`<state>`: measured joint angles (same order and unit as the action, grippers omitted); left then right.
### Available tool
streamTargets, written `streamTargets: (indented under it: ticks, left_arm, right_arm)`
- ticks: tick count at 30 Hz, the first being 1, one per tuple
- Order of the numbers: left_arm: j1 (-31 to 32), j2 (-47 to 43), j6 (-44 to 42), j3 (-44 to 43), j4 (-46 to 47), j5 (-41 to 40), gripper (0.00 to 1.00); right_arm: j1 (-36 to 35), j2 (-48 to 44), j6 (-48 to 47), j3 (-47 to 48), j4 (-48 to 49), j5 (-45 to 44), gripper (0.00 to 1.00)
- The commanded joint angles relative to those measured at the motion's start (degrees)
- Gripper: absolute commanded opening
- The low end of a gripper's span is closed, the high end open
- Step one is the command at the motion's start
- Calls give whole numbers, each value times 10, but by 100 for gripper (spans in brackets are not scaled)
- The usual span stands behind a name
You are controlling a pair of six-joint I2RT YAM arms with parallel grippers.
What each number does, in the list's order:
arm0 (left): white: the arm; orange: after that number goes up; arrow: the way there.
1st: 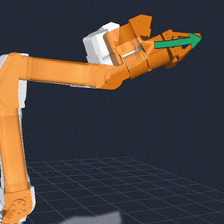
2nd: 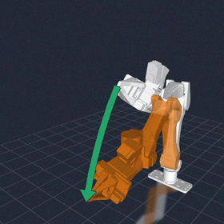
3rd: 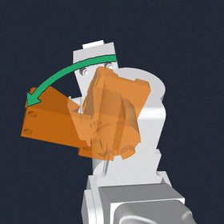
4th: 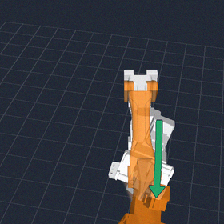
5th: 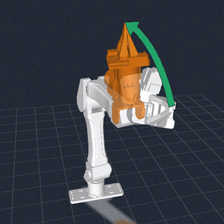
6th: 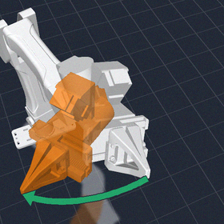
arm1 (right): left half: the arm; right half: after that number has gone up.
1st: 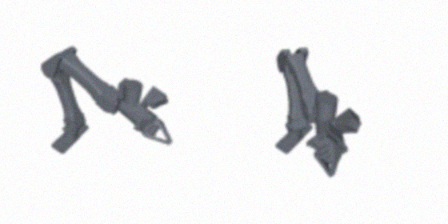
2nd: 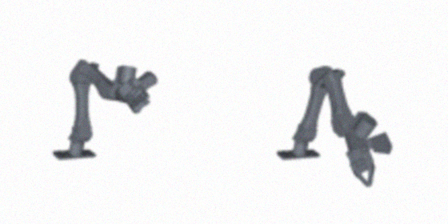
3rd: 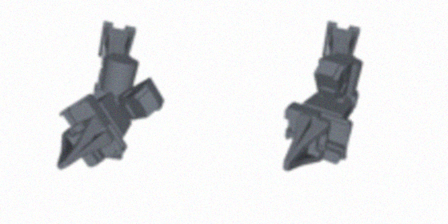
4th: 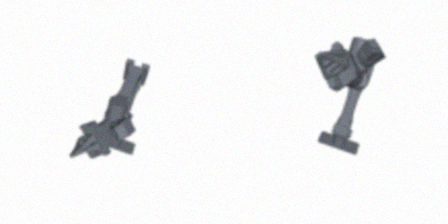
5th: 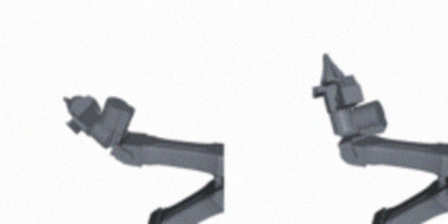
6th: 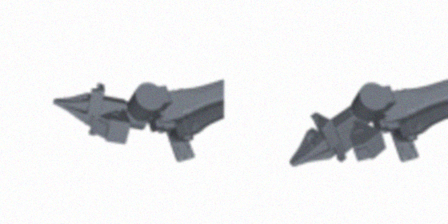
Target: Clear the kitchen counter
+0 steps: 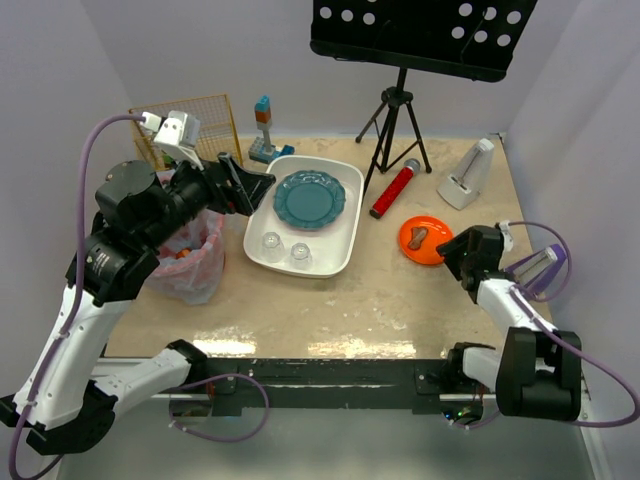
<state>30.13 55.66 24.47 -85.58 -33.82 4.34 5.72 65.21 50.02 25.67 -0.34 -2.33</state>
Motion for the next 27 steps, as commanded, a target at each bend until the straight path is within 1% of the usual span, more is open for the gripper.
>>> streamTargets:
  ticks: [1,9,13,20,25,27]
  left_arm:
    - [-2,3,1,1,26,10,100]
    - [-2,4,0,-1,26,9,100]
    - [-1,4,1,-1,26,8,100]
    - [-2,7,1,0,28,8,100]
    - [-1,9,2,3,31,10,100]
    - [-1,9,2,7,32,9,100]
  right_arm:
    - [6,21,-14,-8,40,10,53]
    - [10,90,-18,-11,90,22,51]
    - [13,127,-19,-4,102,22,42]
    - [14,139,-19,-2,107,22,38]
    - [16,136,-21,-10,111,22,21]
    - [16,130,-23,-12,110,22,10]
